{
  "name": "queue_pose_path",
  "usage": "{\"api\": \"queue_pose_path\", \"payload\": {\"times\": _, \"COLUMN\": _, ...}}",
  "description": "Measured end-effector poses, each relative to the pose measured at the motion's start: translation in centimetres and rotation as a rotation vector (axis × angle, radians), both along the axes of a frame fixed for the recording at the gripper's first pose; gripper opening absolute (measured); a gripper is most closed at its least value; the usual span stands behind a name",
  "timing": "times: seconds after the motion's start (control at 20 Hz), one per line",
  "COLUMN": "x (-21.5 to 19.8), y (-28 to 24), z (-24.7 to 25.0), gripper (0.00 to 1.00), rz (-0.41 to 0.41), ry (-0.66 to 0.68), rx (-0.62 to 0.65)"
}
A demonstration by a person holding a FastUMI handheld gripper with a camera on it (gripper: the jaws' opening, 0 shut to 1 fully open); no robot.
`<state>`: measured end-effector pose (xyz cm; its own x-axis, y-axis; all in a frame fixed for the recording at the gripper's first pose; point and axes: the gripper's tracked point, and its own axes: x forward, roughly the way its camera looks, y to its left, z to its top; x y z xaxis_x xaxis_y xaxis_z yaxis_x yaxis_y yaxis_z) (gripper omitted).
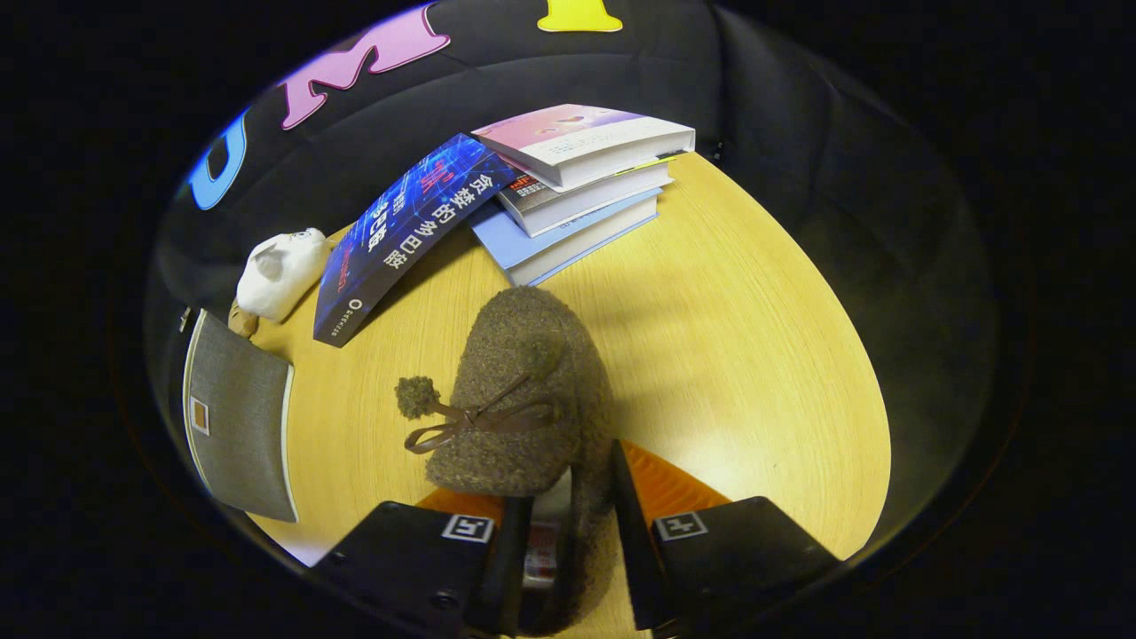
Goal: Open the storage box then place both shoes into the box .Put the left shoe in first, then the right shoe, with the right side of both shoes facing outward in a uniform manner.
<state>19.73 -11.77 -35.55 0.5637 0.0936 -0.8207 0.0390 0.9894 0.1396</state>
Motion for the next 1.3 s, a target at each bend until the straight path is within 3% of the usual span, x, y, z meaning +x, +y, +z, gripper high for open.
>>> {"api": "queue_pose_path", "payload": {"times": 0.05, "x": 0.0, "y": -0.4, "z": 0.0, "gripper": 0.46, "rz": -0.022, "ry": 0.006, "rx": -0.005}}
{"api": "queue_pose_path", "payload": {"times": 0.2, "x": 0.0, "y": -1.1, "z": 0.1, "gripper": 0.13, "rz": -0.08, "ry": 0.009, "rx": -0.015}}
{"api": "queue_pose_path", "payload": {"times": 0.3, "x": 0.0, "y": -1.3, "z": 0.6, "gripper": 0.07, "rz": -0.081, "ry": -0.017, "rx": -0.054}}
{"api": "queue_pose_path", "payload": {"times": 0.55, "x": -0.8, "y": 1.1, "z": 4.0, "gripper": 0.07, "rz": -0.11, "ry": -0.08, "rx": -0.017}}
{"api": "queue_pose_path", "payload": {"times": 0.95, "x": -2.7, "y": 9.4, "z": 13.9, "gripper": 0.07, "rz": -0.188, "ry": -0.155, "rx": 0.191}}
{"api": "queue_pose_path", "payload": {"times": 1.0, "x": -4.5, "y": 10.7, "z": 15.9, "gripper": 0.07, "rz": -0.189, "ry": -0.169, "rx": 0.217}}
{"api": "queue_pose_path", "payload": {"times": 1.3, "x": -4.9, "y": 19.0, "z": 23.8, "gripper": 0.06, "rz": -0.139, "ry": -0.237, "rx": 0.307}}
